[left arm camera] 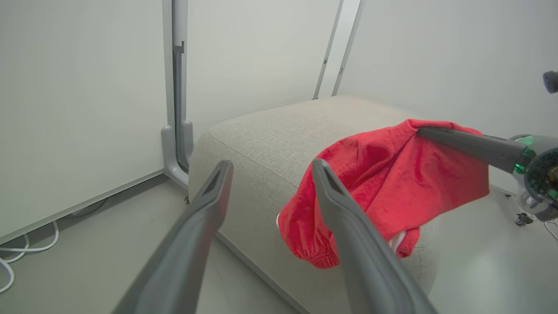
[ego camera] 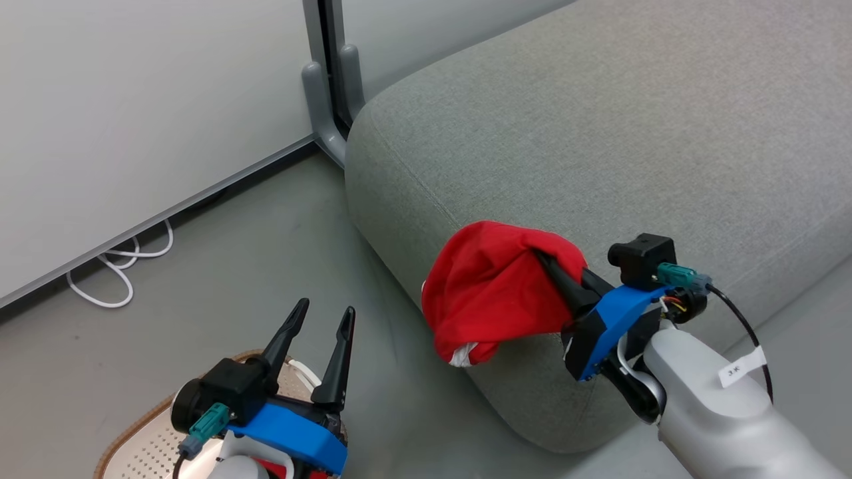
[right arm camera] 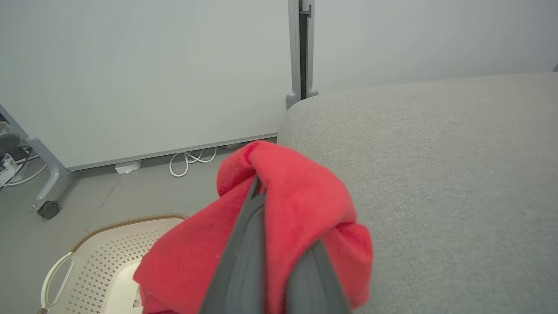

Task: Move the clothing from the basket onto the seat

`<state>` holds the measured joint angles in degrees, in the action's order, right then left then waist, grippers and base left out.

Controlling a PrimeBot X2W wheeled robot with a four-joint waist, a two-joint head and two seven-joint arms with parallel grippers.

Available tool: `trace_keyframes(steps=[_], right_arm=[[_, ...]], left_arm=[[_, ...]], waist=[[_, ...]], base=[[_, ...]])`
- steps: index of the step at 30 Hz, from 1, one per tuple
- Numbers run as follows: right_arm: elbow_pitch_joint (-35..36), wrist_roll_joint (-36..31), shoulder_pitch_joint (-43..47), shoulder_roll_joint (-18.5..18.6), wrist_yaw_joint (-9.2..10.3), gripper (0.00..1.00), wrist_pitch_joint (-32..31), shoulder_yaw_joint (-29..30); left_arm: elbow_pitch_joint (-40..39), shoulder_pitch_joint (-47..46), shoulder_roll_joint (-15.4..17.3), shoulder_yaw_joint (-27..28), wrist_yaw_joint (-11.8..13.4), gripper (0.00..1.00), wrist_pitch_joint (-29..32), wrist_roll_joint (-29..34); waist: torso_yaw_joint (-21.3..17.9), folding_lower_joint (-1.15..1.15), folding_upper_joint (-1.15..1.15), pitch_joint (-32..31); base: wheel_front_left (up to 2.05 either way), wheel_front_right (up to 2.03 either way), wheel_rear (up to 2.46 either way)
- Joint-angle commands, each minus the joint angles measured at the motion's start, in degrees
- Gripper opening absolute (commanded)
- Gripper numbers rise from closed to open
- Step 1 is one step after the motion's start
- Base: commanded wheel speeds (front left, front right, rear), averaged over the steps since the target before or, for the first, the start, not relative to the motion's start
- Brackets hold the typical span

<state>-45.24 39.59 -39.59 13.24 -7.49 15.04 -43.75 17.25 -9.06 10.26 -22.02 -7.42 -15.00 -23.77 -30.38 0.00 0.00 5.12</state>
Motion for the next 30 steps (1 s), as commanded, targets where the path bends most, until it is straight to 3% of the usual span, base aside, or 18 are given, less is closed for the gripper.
trace_keyframes(steps=[1, 13, 21, 30], right_arm=[[0.78, -0.65, 1.37, 0.78, -0.01, 0.0, 0.2, 1.26], [4.69, -4.69, 7.0, 1.14, -0.01, 0.0, -0.53, 9.18], [7.21, -6.22, 5.27, 0.33, -0.01, 0.0, -2.74, 13.77], [8.02, -4.73, -4.01, 5.96, -0.01, 0.0, -4.56, 23.42]], left_arm=[[-0.11, -0.73, 0.17, -0.35, -0.09, 1.0, -0.27, -0.14], [0.67, -2.98, 1.41, -3.01, -0.09, 1.0, -0.27, -1.02], [0.02, -2.04, 1.93, -2.15, -0.09, 1.0, -0.27, -0.52], [-2.44, -5.17, 3.73, -2.98, -0.09, 1.0, -0.27, 0.92]], waist=[[-1.02, 0.0, 0.0, 0.3], [-1.39, 0.0, 0.0, 1.46], [-1.21, 0.0, 0.0, 2.29], [4.42, 0.0, 0.0, 9.24]], base=[[0.0, 0.0, 0.0], [0.0, 0.0, 0.0], [0.0, 0.0, 0.0], [0.0, 0.0, 0.0]])
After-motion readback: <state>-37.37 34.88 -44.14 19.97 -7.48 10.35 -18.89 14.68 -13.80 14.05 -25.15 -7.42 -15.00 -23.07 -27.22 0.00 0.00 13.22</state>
